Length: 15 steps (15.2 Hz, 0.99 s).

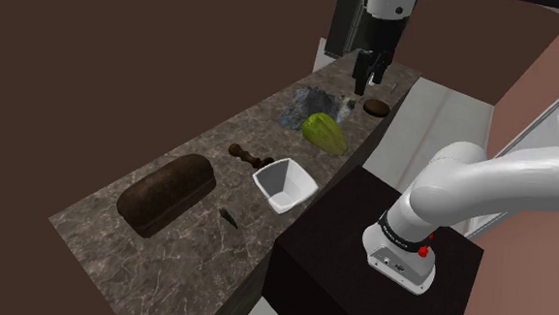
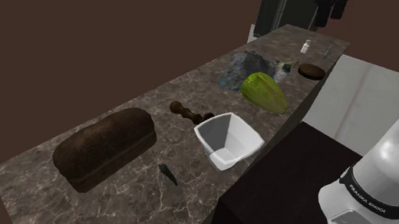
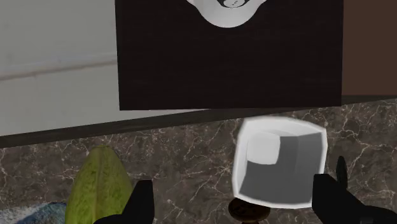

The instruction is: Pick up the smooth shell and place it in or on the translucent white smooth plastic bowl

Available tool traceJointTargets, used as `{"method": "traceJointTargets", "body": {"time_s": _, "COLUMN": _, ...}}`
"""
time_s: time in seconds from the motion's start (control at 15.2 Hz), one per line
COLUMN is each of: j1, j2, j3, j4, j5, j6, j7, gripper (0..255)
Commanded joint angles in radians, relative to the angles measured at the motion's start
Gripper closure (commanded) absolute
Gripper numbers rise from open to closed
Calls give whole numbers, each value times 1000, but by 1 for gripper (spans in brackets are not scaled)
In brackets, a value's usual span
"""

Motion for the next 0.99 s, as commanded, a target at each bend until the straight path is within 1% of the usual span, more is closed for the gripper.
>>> {"method": "traceJointTargets", "body": {"time_s": 0.0, "j1": 0, "j2": 0, "j3": 0, "j4": 0, "j5": 0, "j6": 0, "j7": 0, "gripper": 0}}
{"method": "traceJointTargets", "body": {"time_s": 0.46, "j1": 46, "j2": 82, "j3": 90, "j4": -126, "j5": 69, "j6": 197, "j7": 103, "gripper": 0}}
{"method": "traceJointTargets", "body": {"time_s": 0.92, "j1": 93, "j2": 239, "j3": 183, "j4": -189, "j5": 126, "j6": 412, "j7": 201, "gripper": 0}}
